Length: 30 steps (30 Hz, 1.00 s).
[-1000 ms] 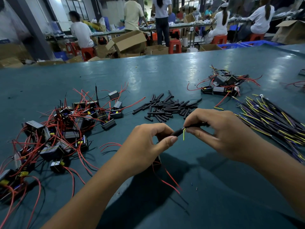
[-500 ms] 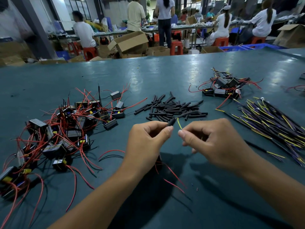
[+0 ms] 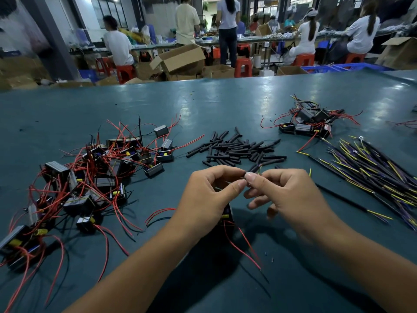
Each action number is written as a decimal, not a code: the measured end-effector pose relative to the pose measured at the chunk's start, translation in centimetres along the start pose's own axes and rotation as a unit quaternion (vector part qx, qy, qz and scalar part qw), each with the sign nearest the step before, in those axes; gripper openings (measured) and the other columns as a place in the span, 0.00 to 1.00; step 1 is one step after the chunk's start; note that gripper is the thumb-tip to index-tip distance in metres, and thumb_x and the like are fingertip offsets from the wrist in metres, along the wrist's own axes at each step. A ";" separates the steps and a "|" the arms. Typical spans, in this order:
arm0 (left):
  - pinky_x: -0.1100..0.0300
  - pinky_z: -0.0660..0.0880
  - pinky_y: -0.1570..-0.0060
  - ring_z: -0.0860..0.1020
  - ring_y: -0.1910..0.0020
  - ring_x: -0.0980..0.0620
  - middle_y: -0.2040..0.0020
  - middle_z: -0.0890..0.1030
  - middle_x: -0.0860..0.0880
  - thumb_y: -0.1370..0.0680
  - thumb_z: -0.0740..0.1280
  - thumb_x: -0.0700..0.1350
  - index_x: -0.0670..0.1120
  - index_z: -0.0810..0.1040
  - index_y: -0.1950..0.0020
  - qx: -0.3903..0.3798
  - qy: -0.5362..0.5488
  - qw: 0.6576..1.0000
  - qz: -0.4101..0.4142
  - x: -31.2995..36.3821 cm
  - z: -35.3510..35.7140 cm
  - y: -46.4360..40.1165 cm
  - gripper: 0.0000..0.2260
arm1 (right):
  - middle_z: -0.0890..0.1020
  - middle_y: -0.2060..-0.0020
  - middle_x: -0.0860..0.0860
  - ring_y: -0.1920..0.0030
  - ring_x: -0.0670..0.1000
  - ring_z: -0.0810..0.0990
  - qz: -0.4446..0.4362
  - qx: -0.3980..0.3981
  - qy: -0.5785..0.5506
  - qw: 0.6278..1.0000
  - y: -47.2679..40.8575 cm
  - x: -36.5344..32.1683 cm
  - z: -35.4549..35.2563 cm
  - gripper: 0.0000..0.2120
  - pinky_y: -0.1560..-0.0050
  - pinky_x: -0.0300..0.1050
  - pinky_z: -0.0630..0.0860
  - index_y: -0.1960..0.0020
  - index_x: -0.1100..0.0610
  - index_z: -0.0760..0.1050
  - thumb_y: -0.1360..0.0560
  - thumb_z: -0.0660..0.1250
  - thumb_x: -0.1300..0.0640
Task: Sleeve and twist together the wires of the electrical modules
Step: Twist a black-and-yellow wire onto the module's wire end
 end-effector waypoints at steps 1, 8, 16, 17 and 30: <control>0.53 0.81 0.47 0.84 0.50 0.47 0.52 0.87 0.50 0.22 0.73 0.42 0.49 0.84 0.46 -0.004 0.001 1.000 0.005 0.0 0.1 0.0 0.06 | 0.86 0.63 0.54 0.64 0.54 0.86 0.010 0.000 -0.014 1.000 -0.1 0.0 -0.1 0.17 0.77 0.40 0.72 0.58 0.59 0.83 0.30 0.73 0.44; 0.63 0.76 0.59 0.80 0.61 0.55 0.57 0.84 0.54 0.24 0.75 0.45 0.52 0.84 0.50 -0.003 -0.085 0.994 0.075 0.6 0.2 0.2 0.05 | 0.83 0.65 0.55 0.64 0.48 0.81 0.023 -0.010 -0.107 0.994 -0.6 0.6 0.0 0.11 0.74 0.38 0.73 0.57 0.61 0.82 0.32 0.74 0.53; 0.62 0.76 0.58 0.80 0.52 0.55 0.52 0.82 0.60 0.23 0.70 0.55 0.54 0.81 0.45 0.013 -0.197 0.975 0.103 0.8 -0.6 0.1 0.09 | 0.85 0.63 0.58 0.65 0.51 0.83 -0.011 0.000 -0.117 0.993 -1.2 0.2 -0.9 0.15 0.73 0.38 0.74 0.57 0.62 0.80 0.34 0.73 0.50; 0.63 0.76 0.58 0.79 0.52 0.56 0.52 0.82 0.60 0.22 0.70 0.53 0.54 0.81 0.46 0.024 -0.206 0.972 0.106 0.9 -0.7 0.0 0.07 | 0.85 0.63 0.58 0.66 0.51 0.83 -0.015 0.002 -0.116 0.993 -1.4 0.0 -1.1 0.15 0.73 0.38 0.75 0.57 0.62 0.80 0.34 0.73 0.50; 0.69 0.70 0.57 0.77 0.54 0.54 0.51 0.79 0.59 0.22 0.66 0.48 0.53 0.80 0.46 0.117 -0.221 0.961 0.117 1.2 -1.7 -0.4 0.07 | 0.73 0.66 0.54 0.68 0.46 0.71 -0.065 -0.016 -0.015 0.998 -7.2 -5.9 -6.5 0.08 0.74 0.37 0.69 0.57 0.56 0.80 0.30 0.72 0.51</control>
Point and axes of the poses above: each hand's wrist, its own y-axis away from the middle knuckle, its own z-axis out of the palm, x = y × z, the point moved 4 cm from there along -y, towards the middle knuckle
